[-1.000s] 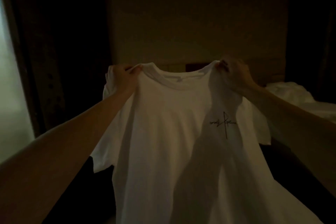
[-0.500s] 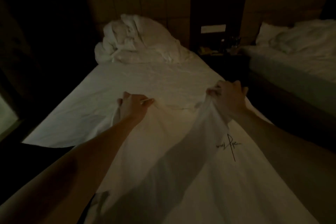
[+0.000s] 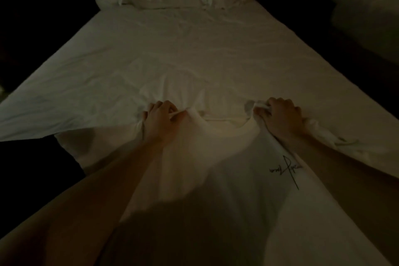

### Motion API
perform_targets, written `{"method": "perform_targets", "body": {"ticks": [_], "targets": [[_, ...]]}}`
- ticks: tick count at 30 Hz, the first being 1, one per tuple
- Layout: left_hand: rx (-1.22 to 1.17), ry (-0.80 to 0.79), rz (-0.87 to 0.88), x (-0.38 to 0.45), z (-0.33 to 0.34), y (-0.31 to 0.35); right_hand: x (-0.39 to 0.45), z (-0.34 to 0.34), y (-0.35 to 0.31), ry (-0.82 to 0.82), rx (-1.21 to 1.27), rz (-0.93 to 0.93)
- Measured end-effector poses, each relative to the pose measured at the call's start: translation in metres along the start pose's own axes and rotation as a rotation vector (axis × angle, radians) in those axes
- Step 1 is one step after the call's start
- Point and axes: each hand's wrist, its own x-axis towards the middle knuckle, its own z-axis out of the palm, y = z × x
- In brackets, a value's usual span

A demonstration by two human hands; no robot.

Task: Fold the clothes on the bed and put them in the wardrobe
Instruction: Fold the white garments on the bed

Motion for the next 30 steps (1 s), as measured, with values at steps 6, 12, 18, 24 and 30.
{"method": "perform_targets", "body": {"ticks": [6, 12, 18, 24, 30], "targets": [[0.326, -0.038, 0.071, -0.017, -0.054, 0.002, -0.028, -0.032, -0.007, -0.040, -0.035, 0.023], [0.946, -0.261, -0.068, -0.044, -0.136, -0.006, -0.074, -0.085, 0.021, -0.173, 0.056, 0.226], [0.987, -0.364, -0.329, -0.072, -0.165, -0.015, -0.109, -0.094, 0.060, -0.348, -0.014, 0.428], [0.759, -0.064, -0.014, -0.075, -0.158, 0.002, -0.115, -0.100, 0.093, -0.175, 0.160, 0.643], [-0.103, -0.147, -0.310, -0.061, -0.137, 0.059, -0.104, -0.102, 0.110, -0.088, 0.709, 0.722]]}}
